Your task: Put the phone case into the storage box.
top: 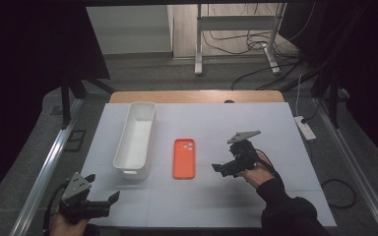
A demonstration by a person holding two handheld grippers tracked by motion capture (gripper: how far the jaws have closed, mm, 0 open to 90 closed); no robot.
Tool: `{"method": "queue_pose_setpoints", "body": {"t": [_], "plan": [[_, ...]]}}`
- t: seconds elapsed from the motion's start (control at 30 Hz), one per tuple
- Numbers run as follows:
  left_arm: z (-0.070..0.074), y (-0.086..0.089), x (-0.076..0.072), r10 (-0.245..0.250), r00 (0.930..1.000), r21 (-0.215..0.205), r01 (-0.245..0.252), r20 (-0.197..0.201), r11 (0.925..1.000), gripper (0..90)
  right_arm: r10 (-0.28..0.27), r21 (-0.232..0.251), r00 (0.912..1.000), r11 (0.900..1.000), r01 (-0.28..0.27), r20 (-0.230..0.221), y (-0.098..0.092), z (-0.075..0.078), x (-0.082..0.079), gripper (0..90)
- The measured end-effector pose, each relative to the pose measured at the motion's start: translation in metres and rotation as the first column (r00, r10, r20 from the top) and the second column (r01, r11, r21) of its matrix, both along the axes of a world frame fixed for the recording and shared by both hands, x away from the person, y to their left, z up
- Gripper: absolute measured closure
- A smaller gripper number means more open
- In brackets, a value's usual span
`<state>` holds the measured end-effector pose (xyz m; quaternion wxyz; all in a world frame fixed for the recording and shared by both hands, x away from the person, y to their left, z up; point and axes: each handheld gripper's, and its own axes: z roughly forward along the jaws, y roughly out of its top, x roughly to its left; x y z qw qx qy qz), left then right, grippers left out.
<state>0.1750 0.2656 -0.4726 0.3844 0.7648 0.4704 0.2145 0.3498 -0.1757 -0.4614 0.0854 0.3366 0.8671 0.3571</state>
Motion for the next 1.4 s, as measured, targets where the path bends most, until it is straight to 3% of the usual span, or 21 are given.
{"method": "queue_pose_setpoints", "body": {"t": [0.27, 1.03, 1.4], "plan": [[0.000, 0.000, 0.000, -0.001, 1.0000, -0.001, 0.001, 0.000, 1.0000, 1.6, 0.024, -0.038, 0.9996, 0.999, -0.024, 0.015, 0.011, -0.001, 0.004, 0.0], [0.000, 0.001, 0.000, -0.003, 1.0000, -0.005, 0.003, 0.000, 1.0000, 1.6, 0.032, -0.092, 0.9987, 0.995, -0.036, -0.040, 0.050, -0.007, 0.019, 0.0], [0.000, 0.001, 0.000, -0.004, 1.0000, -0.006, 0.004, -0.002, 1.0000, 1.6, 0.051, -0.130, 0.9980, 0.990, -0.055, -0.038, 0.070, -0.012, 0.023, 0.0]]}}
